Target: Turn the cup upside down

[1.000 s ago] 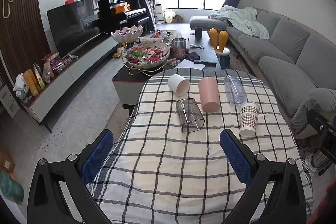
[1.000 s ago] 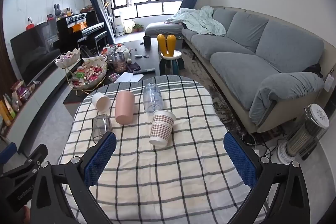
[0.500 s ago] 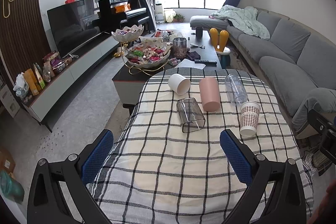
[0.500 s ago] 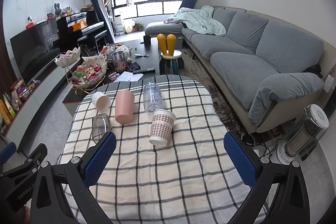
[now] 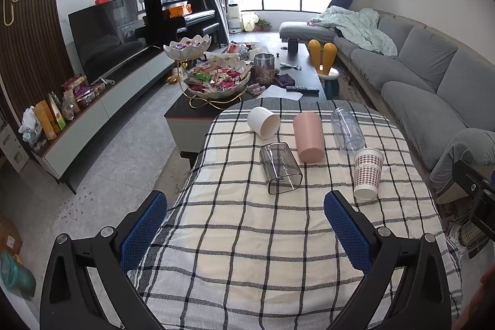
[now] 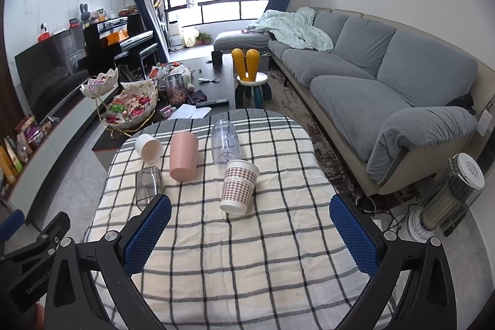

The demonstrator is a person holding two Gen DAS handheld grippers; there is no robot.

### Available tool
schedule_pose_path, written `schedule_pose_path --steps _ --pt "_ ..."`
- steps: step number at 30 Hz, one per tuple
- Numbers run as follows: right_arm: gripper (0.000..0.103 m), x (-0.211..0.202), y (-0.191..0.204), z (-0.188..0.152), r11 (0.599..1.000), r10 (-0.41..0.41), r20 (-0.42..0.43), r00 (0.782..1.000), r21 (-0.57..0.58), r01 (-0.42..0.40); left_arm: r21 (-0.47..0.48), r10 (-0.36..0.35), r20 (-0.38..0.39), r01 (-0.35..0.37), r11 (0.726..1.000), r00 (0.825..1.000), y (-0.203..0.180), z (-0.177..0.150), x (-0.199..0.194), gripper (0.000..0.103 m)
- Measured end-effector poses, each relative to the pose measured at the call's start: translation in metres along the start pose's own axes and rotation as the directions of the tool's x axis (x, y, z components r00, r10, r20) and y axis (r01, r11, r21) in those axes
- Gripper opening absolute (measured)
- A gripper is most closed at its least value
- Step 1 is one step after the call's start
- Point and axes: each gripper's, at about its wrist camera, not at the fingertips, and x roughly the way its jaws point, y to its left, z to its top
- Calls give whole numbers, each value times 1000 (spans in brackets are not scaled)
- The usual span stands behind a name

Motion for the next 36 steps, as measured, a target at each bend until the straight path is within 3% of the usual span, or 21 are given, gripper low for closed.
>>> schedule_pose_path --steps 36 --pt "103 4 0 2 1000 -2 -3 1000 1 2 3 -5 -20 5 1000 1000 -4 -5 10 103"
